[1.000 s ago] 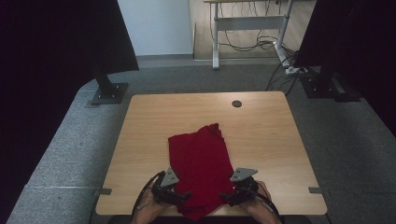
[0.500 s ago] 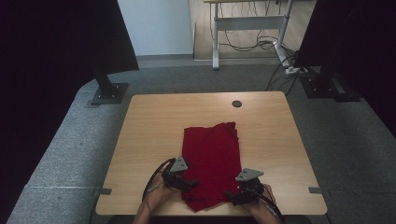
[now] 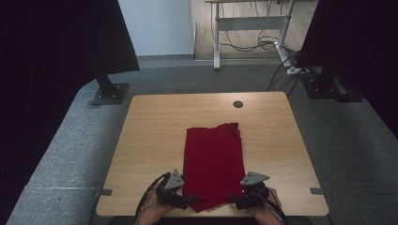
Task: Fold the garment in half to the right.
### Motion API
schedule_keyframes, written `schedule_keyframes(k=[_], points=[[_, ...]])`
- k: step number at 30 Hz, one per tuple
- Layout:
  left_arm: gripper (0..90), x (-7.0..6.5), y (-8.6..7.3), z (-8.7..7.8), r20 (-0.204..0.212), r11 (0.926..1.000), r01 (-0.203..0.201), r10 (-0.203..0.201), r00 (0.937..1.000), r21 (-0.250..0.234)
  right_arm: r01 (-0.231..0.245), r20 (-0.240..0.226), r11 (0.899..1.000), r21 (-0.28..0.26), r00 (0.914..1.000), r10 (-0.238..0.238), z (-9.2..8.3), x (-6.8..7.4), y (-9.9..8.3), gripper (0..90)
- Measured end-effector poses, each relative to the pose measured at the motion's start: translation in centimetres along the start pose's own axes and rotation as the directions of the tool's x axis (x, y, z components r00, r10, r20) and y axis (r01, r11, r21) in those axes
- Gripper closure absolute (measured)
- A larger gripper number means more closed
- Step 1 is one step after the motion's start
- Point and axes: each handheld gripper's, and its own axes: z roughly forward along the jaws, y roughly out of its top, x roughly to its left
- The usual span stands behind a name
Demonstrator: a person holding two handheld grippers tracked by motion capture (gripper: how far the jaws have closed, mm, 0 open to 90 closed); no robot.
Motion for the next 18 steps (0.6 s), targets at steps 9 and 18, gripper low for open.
schedule_keyframes(k=[9,18], points=[[11.3,-0.1,-1.1,1.2,-0.030,0.9981,0.037,-0.036,0.9989,0.050,-0.014,0.002,1.000,0.008,0.9999,0.014,0.4,-0.1,-0.1,11.1],[11.6,2.1,-0.2,2.3,-0.040,0.9974,0.057,-0.055,0.9977,0.044,-0.070,-0.015,0.997,-0.027,0.9974,0.070,1.8,-2.4,0.5,11.1]])
